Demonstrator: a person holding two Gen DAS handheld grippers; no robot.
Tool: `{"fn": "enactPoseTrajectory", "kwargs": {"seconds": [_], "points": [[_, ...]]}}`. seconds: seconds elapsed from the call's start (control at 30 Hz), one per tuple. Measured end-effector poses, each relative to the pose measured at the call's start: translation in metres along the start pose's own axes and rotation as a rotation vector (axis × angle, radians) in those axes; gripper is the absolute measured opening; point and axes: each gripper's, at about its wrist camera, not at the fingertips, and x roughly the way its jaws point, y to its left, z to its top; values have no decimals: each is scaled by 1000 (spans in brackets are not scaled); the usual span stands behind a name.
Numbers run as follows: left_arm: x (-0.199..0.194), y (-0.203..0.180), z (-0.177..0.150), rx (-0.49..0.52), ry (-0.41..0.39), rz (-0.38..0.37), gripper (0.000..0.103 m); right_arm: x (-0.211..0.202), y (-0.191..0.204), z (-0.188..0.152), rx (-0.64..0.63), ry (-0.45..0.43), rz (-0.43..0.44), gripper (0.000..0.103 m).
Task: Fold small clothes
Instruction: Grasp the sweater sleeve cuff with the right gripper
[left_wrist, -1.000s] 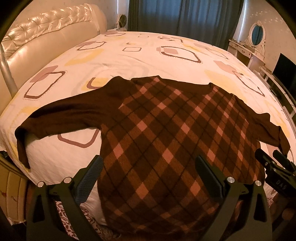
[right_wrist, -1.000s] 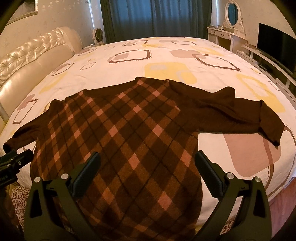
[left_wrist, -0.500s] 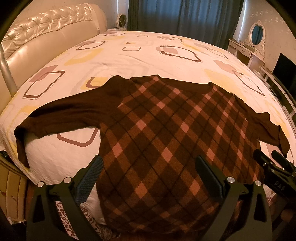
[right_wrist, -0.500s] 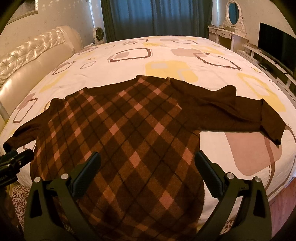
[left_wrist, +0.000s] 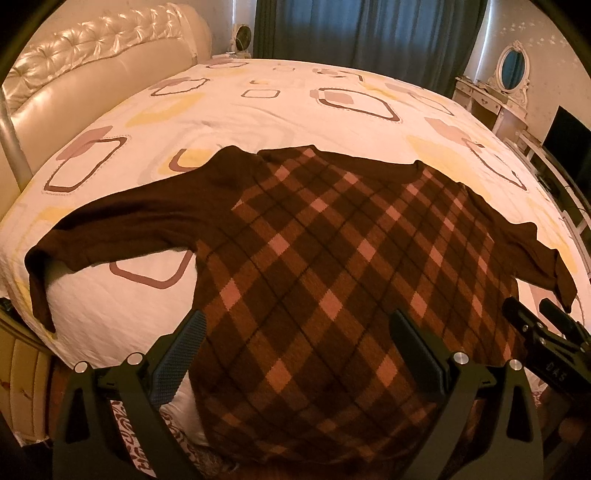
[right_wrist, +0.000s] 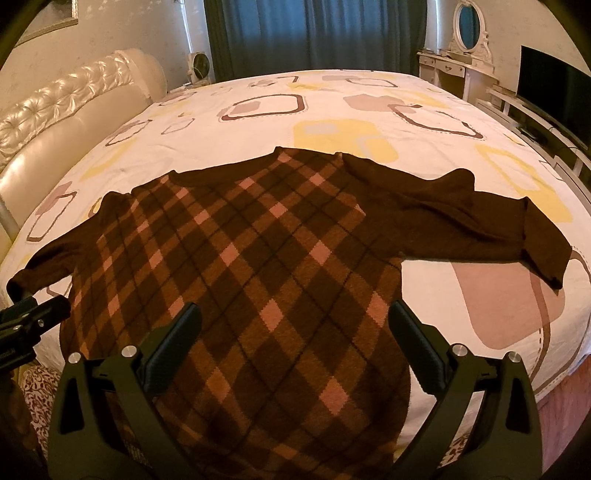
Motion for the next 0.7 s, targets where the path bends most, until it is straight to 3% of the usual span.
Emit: {"fn": "enactPoseTrajectory", "kwargs": {"seconds": [0.2, 0.37, 0.43, 0.53, 0.67, 0.7], "points": [[3, 0, -4, -11, 9, -12, 99, 4, -25, 13, 20, 15, -37, 101], [5, 2, -4, -18, 29, -25, 99, 4, -101, 31, 103, 16, -142, 101], [7, 0, -5, -14, 36, -25, 99, 6, -137, 35, 109, 25, -245, 99], [11, 1, -5, -8, 42, -18, 99, 14, -184, 36, 57, 64, -408, 76], [19, -2, -5, -11, 61, -10, 99, 35, -226, 28, 9, 145, -506, 74], [21, -3, -5, -14, 69, -8, 99, 39, -236, 24, 3, 154, -519, 65]]}}
